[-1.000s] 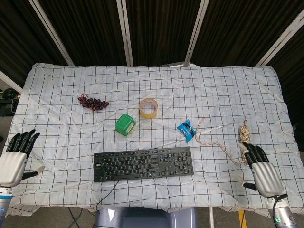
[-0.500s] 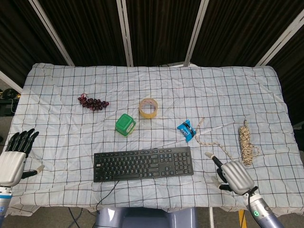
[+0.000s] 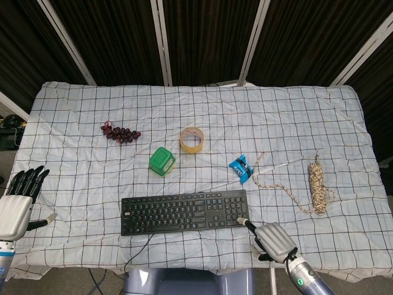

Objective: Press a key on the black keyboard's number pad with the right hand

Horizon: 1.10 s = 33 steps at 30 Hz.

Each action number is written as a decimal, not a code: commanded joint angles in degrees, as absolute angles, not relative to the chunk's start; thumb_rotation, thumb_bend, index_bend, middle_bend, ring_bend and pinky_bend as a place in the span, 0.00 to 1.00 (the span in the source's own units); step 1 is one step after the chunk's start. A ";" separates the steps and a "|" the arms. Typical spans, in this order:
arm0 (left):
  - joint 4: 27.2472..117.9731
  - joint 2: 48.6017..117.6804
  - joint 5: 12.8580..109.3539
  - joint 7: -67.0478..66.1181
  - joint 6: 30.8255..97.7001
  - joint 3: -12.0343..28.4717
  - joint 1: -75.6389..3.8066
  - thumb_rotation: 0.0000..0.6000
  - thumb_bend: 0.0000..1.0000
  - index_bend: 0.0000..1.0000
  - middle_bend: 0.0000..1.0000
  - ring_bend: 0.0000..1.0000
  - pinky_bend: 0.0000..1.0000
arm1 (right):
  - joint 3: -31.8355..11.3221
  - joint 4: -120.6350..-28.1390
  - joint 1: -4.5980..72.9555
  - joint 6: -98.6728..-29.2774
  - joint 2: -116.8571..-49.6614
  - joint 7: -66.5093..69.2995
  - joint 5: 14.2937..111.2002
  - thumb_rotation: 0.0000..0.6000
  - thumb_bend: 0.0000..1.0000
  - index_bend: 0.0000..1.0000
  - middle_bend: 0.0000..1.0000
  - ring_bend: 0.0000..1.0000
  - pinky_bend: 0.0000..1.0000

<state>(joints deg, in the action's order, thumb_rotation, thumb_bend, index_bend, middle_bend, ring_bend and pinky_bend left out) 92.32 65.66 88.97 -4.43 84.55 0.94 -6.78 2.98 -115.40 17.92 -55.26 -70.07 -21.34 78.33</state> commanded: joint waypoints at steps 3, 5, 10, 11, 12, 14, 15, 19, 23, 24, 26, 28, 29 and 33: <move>92.37 65.68 88.88 -4.47 84.44 0.96 -6.82 1.00 0.04 0.00 0.00 0.00 0.00 | 2.57 -115.81 18.49 -55.46 -72.79 -23.83 74.86 1.00 0.48 0.10 0.90 0.87 0.78; 92.40 65.68 88.78 -4.59 84.31 0.96 -6.86 1.00 0.04 0.00 0.00 0.00 0.00 | 2.30 -115.68 18.84 -55.55 -73.83 -24.72 73.51 1.00 0.48 0.10 0.90 0.87 0.78; 92.50 65.68 88.66 -4.69 84.29 1.00 -6.86 1.00 0.04 0.00 0.00 0.00 0.00 | 1.33 -115.43 20.04 -55.66 -76.33 -26.89 69.90 1.00 0.48 0.10 0.90 0.87 0.78; 92.50 65.69 88.59 -4.71 84.27 1.01 -6.85 1.00 0.04 0.00 0.00 0.00 0.00 | 1.14 -115.44 20.37 -55.70 -76.80 -27.47 69.06 1.00 0.48 0.10 0.90 0.87 0.78; 92.51 65.70 88.53 -4.73 84.22 1.03 -6.87 1.00 0.04 0.00 0.00 0.00 0.00 | 0.95 -115.40 20.73 -55.71 -77.25 -28.09 68.15 1.00 0.48 0.10 0.90 0.87 0.78; 92.55 65.69 88.43 -4.72 84.16 1.05 -6.88 1.00 0.04 0.00 0.00 0.00 0.00 | 0.64 -115.36 21.42 -55.84 -78.03 -29.32 66.35 1.00 0.48 0.10 0.90 0.87 0.78; 92.56 65.68 88.41 -4.71 84.16 1.06 -6.88 1.00 0.04 0.00 0.00 0.00 0.00 | 0.50 -115.31 21.76 -55.92 -78.39 -29.86 65.43 1.00 0.48 0.10 0.90 0.87 0.78; 92.59 65.65 88.35 -4.55 84.16 1.05 -6.85 1.00 0.04 0.00 0.00 0.00 0.00 | -0.08 -114.86 23.09 -56.26 -79.90 -31.52 61.72 1.00 0.48 0.10 0.90 0.87 0.78; 92.58 65.60 88.22 -4.45 84.07 1.10 -6.89 1.00 0.04 0.00 0.00 0.00 0.00 | -0.45 -114.20 24.30 -56.85 -81.38 -32.93 58.52 1.00 0.48 0.10 0.90 0.87 0.78; 92.60 65.59 88.22 -4.42 84.07 1.10 -6.89 1.00 0.04 0.00 0.00 0.00 0.00 | -0.57 -114.02 24.61 -57.03 -81.75 -33.27 57.74 1.00 0.48 0.10 0.90 0.87 0.78; 92.55 65.60 88.29 -4.35 84.15 1.12 -6.90 1.00 0.04 0.00 0.00 0.00 0.00 | -0.76 -113.77 25.19 -57.43 -82.36 -33.88 56.24 1.00 0.48 0.10 0.90 0.87 0.78; 92.53 65.59 88.29 -4.25 84.15 1.10 -6.89 1.00 0.04 0.00 0.00 0.00 0.00 | -0.94 -113.63 25.74 -57.76 -82.83 -34.28 54.75 1.00 0.49 0.10 0.90 0.88 0.78; 92.53 65.57 88.27 -4.22 84.12 1.10 -6.90 1.00 0.04 0.00 0.00 0.00 0.00 | -1.00 -113.58 25.94 -57.84 -82.97 -34.40 54.28 1.00 0.49 0.10 0.90 0.87 0.78; 92.50 65.50 88.19 -4.11 83.87 1.08 -6.99 1.00 0.04 0.00 0.00 0.00 0.00 | -0.94 -113.32 26.80 -58.54 -83.61 -34.96 52.38 1.00 0.49 0.10 0.90 0.87 0.78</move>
<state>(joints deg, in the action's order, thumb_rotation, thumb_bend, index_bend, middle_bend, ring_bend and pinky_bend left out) 92.50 65.50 88.20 -4.12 83.87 1.09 -6.99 -0.94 -113.47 26.50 -58.26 -83.35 -34.72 52.77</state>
